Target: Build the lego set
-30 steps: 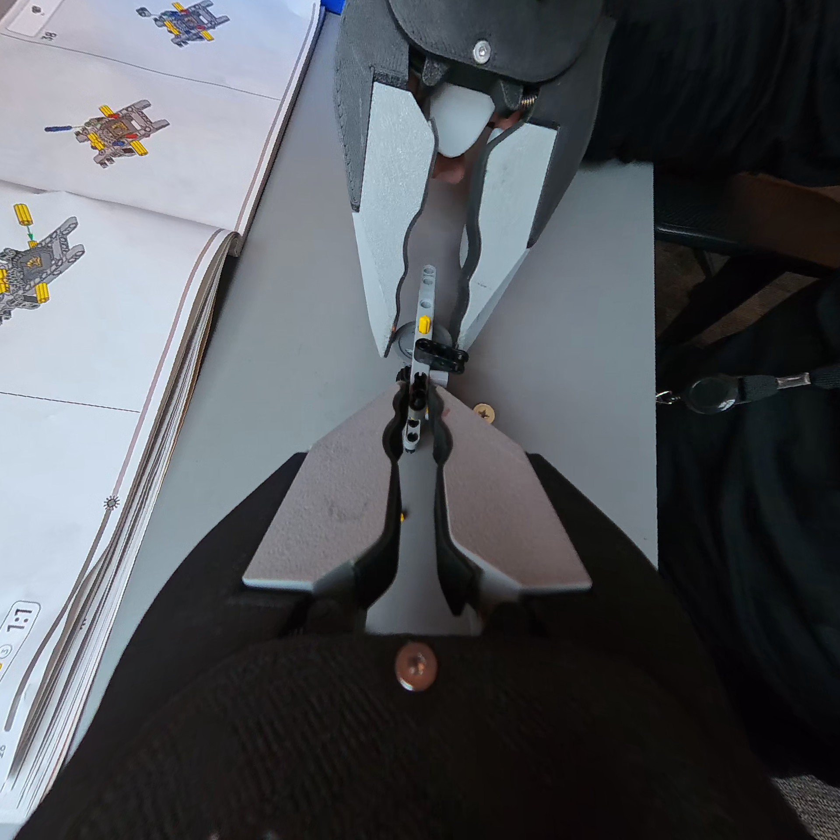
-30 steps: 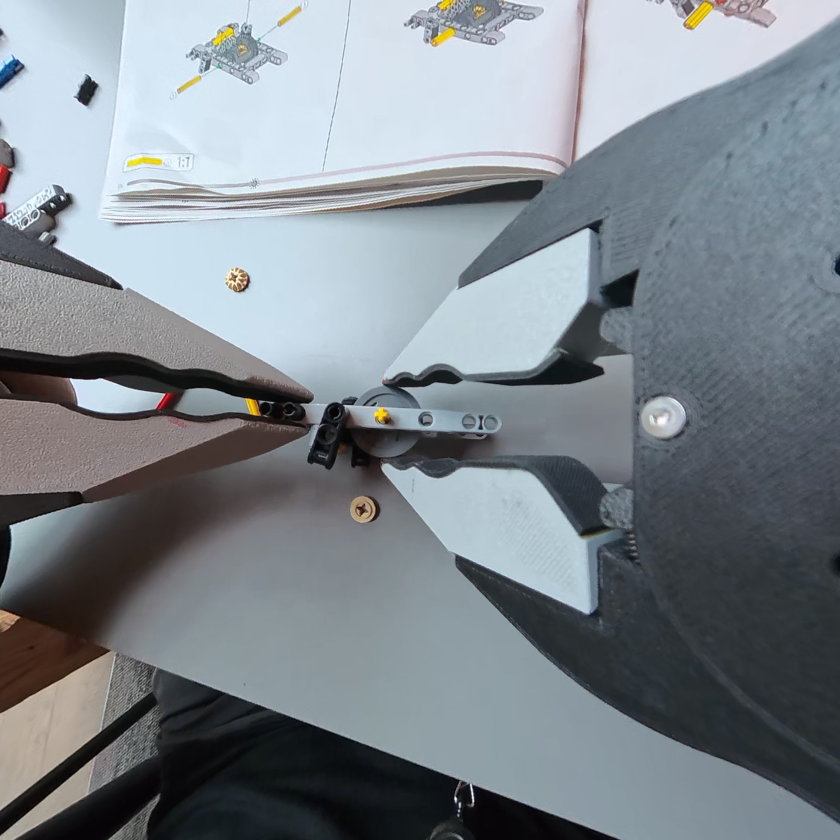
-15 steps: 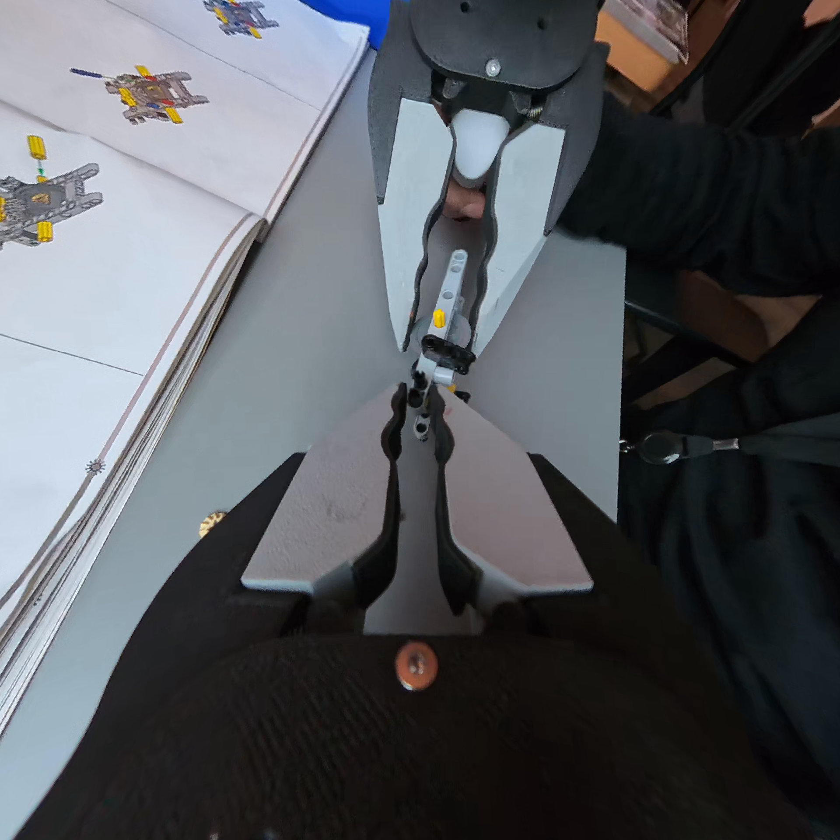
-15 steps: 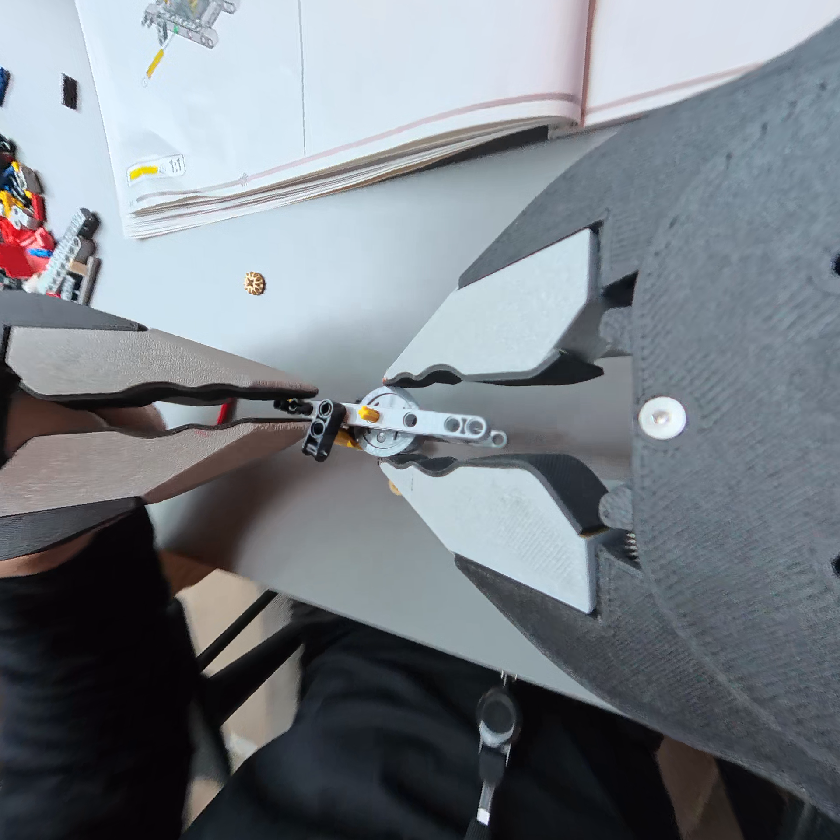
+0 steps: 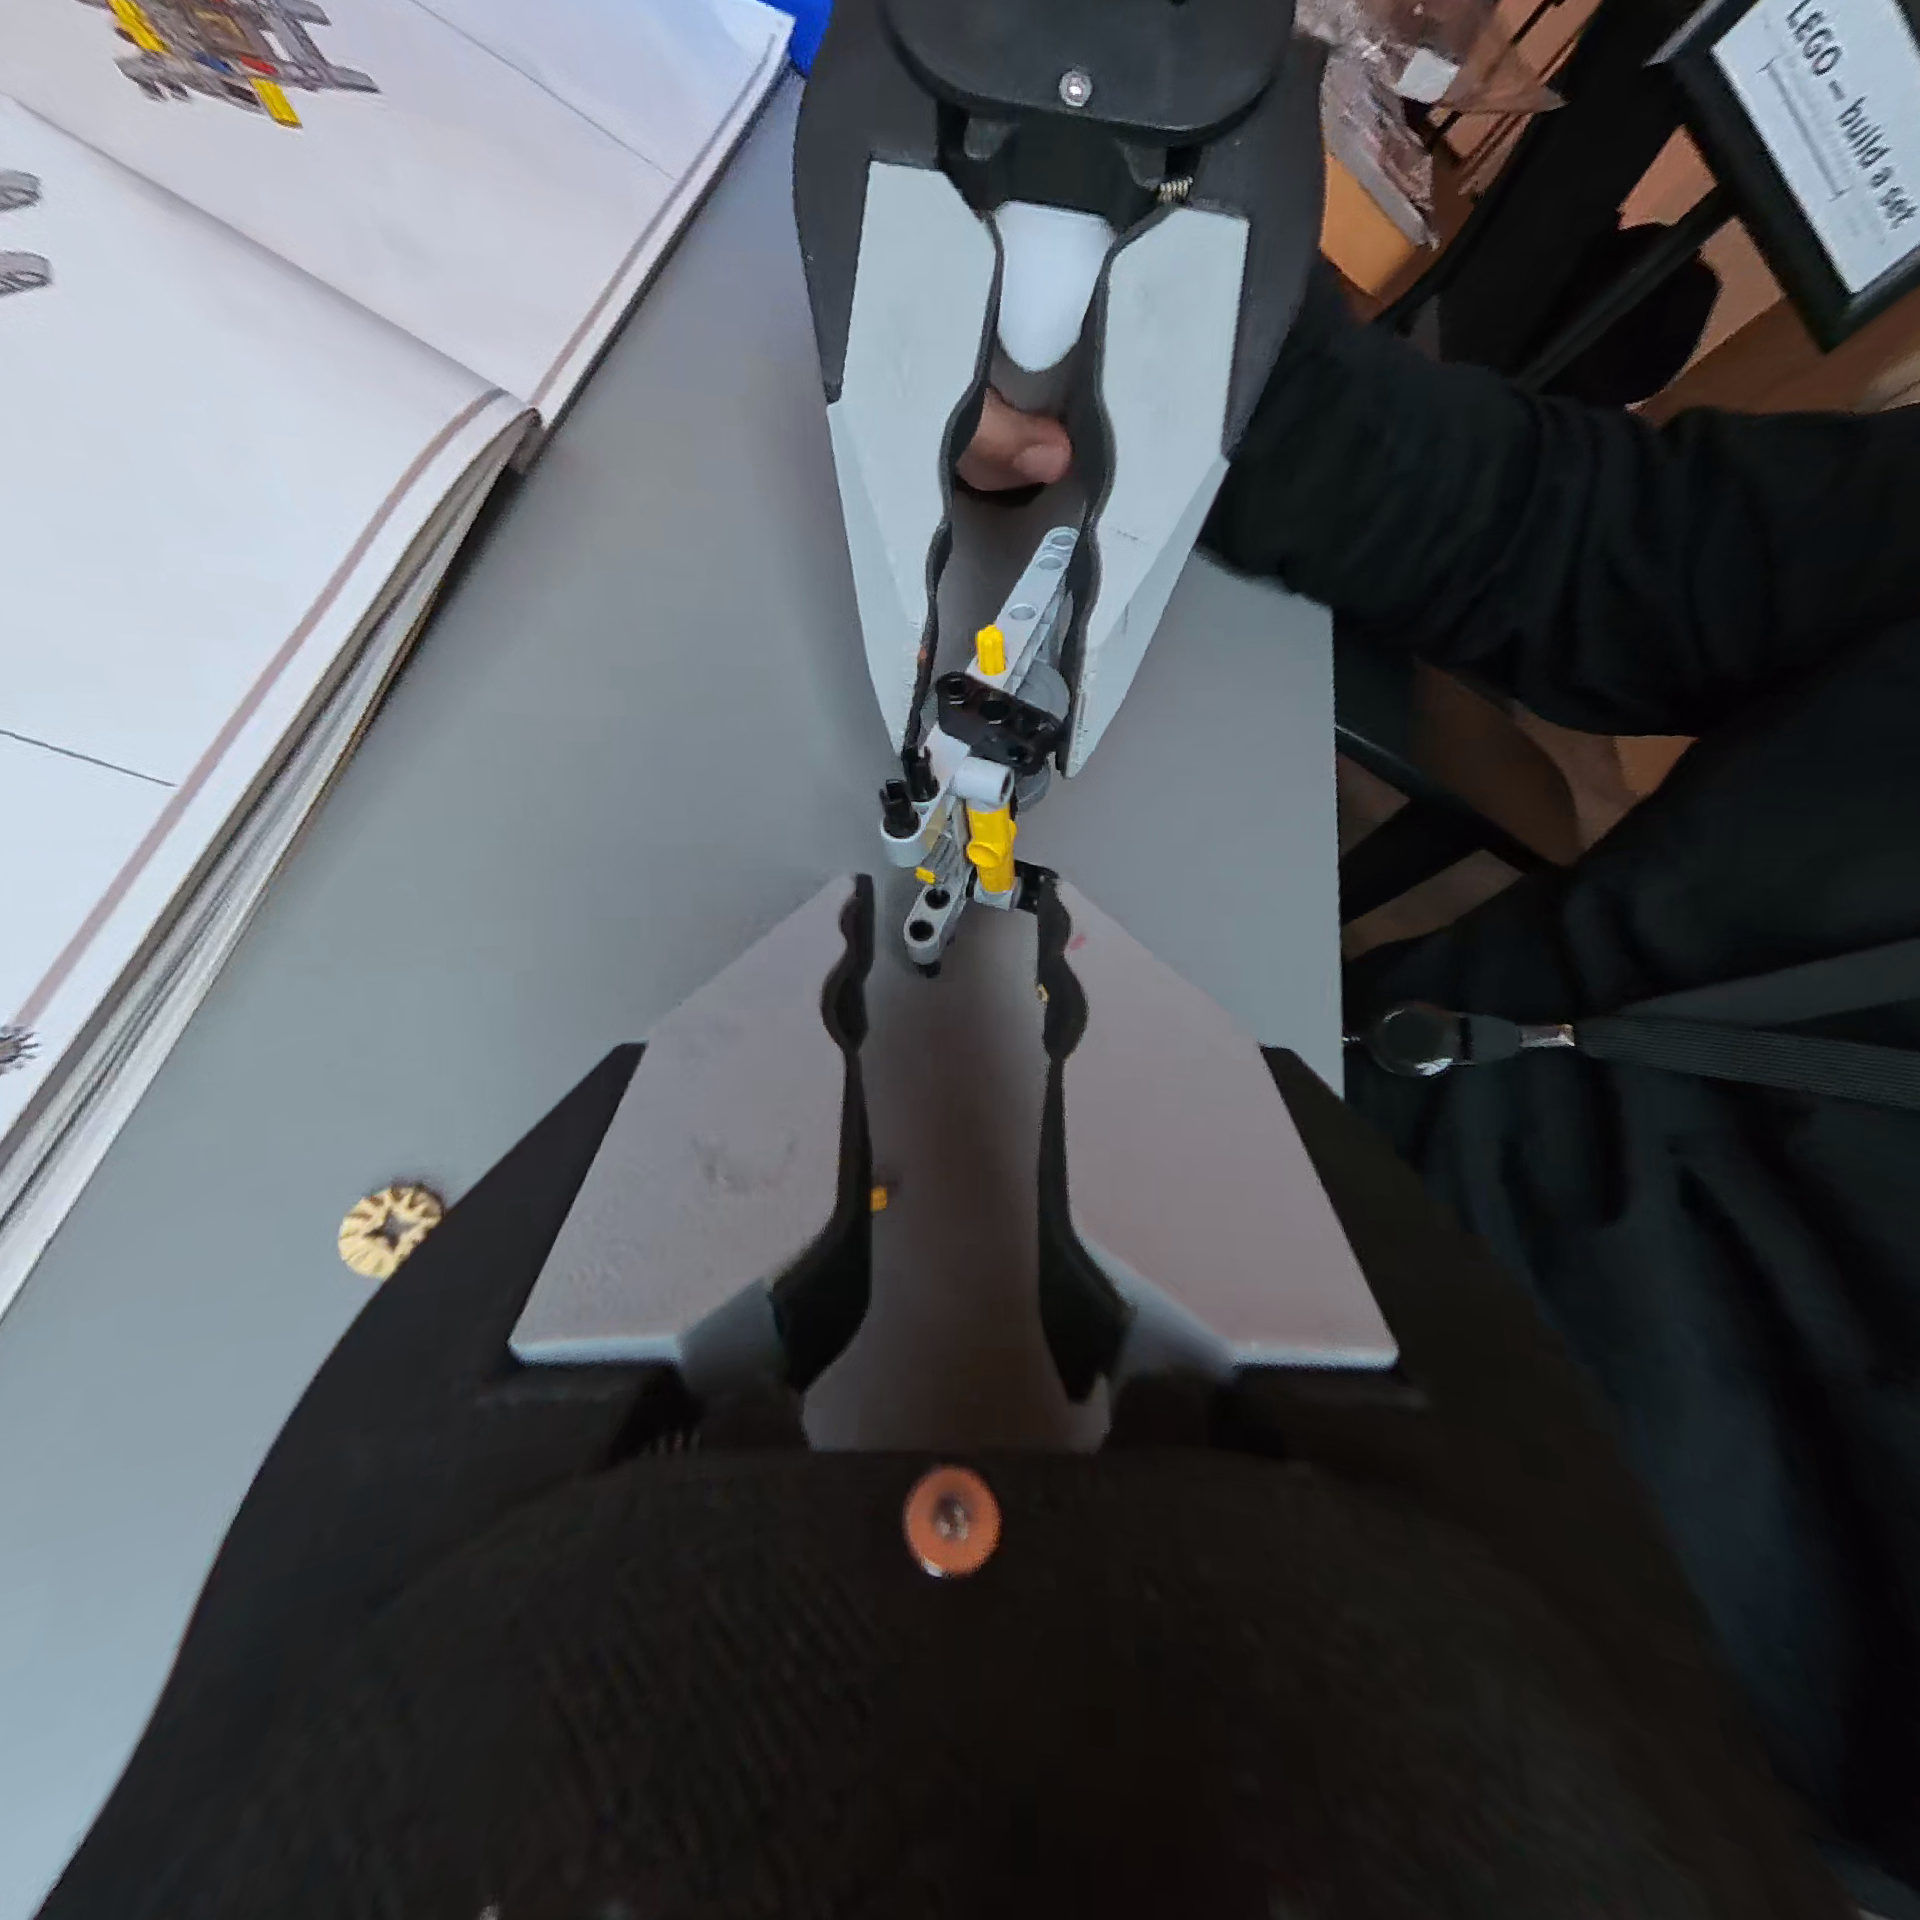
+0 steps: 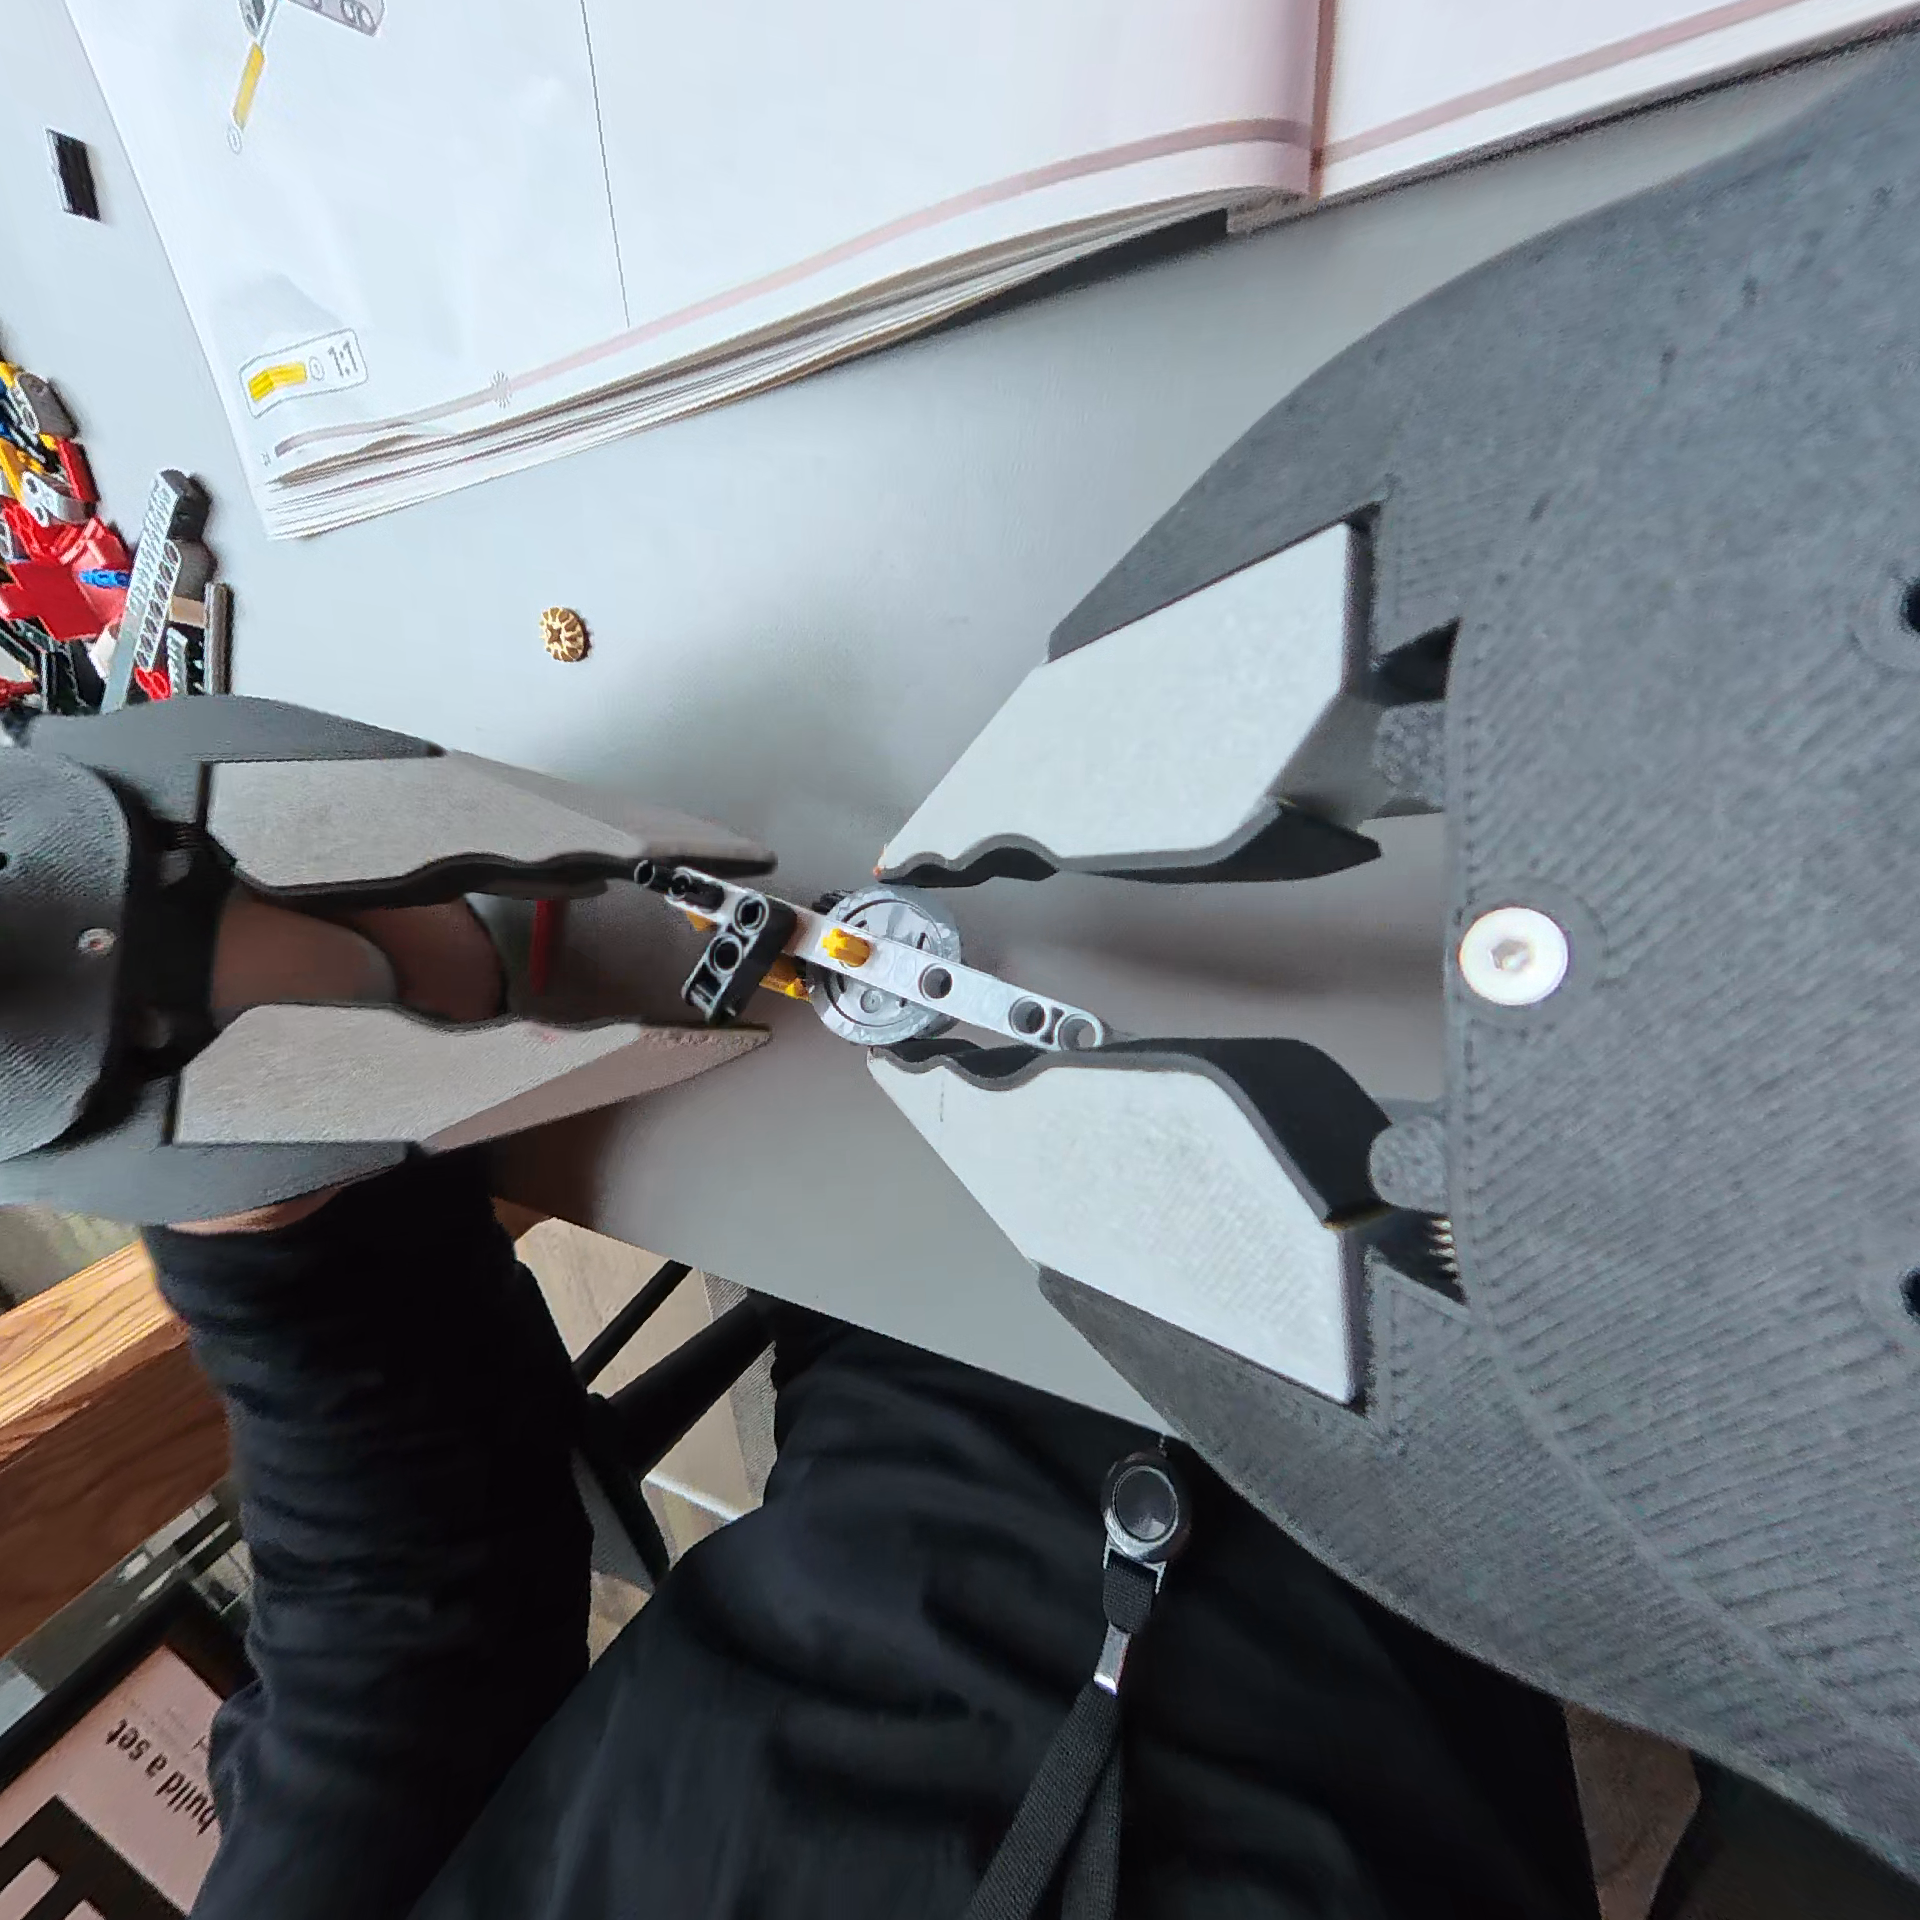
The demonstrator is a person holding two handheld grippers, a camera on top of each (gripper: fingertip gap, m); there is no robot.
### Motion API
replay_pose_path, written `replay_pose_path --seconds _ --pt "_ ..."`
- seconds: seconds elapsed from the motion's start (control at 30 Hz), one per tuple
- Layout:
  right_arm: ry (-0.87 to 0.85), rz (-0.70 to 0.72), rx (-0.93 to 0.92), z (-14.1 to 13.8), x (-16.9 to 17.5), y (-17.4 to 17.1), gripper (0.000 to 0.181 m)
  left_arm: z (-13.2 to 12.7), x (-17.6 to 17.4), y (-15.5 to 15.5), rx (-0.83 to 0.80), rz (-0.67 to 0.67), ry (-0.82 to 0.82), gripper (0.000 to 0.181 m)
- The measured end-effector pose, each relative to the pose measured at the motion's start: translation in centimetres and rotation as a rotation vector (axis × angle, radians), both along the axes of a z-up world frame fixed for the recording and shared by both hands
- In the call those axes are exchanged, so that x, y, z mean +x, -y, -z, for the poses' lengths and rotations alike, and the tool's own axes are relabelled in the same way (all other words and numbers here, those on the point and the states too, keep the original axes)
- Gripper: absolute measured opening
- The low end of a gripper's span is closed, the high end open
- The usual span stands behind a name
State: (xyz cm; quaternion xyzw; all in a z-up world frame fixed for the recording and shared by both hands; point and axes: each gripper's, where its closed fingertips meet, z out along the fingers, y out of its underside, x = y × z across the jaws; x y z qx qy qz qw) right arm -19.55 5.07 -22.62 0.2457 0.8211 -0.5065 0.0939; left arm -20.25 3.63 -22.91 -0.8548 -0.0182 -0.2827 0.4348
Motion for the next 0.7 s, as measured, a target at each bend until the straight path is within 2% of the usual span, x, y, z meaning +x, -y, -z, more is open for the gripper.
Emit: replay_pose_path --seconds 0.2,0.33,0.53,0.7 --pt "0.056 -0.005 -0.093 -0.7 -0.1 -0.3 0.026 0.0 0.8 -0.4 0.035 0.027 0.013 0.004" --pt "0.045 0.003 -0.09 -0.7 -0.3 -0.5 0.026 -0.5 0.6 -0.4 0.062 0.018 0.024 0.003" --pt "0.011 -0.002 -0.052 -0.2 -0.3 -0.3 0.026 0.1 -0.2 0.1 0.035 -0.002 -0.035 0.0" --pt "0.011 -0.003 -0.047 0.0 -0.3 -0.2 0.026 0.4 -1.3 1.0 -0.027 -0.021 -0.154 0.004"
